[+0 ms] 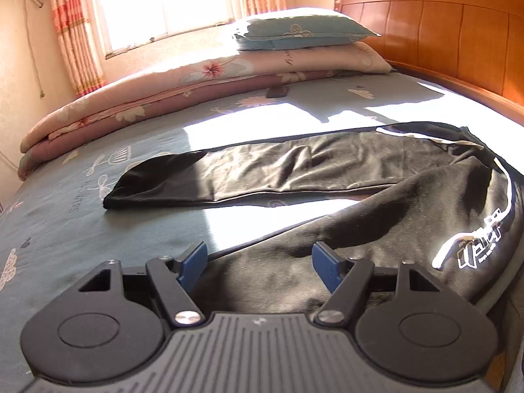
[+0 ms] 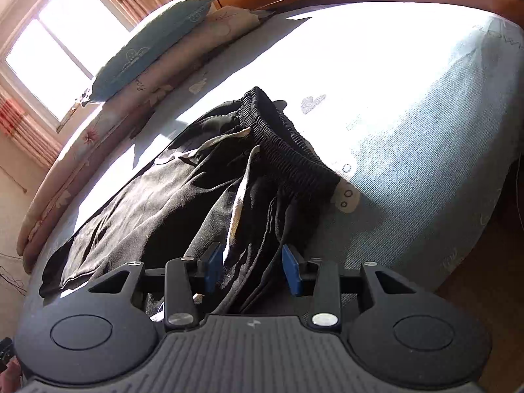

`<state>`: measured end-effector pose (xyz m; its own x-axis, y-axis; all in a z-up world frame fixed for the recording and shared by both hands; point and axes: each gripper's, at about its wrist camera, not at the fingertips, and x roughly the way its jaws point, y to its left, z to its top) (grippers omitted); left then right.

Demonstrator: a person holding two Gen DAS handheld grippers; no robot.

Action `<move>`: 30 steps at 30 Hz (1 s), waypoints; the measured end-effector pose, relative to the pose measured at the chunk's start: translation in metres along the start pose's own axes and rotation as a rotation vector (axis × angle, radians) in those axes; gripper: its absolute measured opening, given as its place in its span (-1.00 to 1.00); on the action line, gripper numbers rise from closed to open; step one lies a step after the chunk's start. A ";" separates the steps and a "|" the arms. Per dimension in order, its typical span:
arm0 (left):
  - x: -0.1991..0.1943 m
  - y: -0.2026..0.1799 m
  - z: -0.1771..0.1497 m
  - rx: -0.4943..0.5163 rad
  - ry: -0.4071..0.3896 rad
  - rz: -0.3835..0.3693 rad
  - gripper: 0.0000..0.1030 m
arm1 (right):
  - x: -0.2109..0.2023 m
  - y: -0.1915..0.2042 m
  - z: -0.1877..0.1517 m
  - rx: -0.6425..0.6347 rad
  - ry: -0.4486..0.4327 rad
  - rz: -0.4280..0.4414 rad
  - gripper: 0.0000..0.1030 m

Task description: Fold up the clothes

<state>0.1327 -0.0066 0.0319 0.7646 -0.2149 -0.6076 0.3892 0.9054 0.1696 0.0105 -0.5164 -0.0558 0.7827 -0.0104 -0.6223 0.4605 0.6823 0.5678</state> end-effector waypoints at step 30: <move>0.080 -0.160 -0.013 -0.047 0.240 -0.340 0.45 | 0.005 -0.012 0.003 -0.039 -0.024 -0.111 -0.75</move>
<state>0.1247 -0.1639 -0.0540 0.4528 -0.4177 -0.7877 0.5707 0.8146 -0.1039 0.0100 -0.5270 -0.0644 0.7376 -0.1048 -0.6671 0.5290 0.7037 0.4743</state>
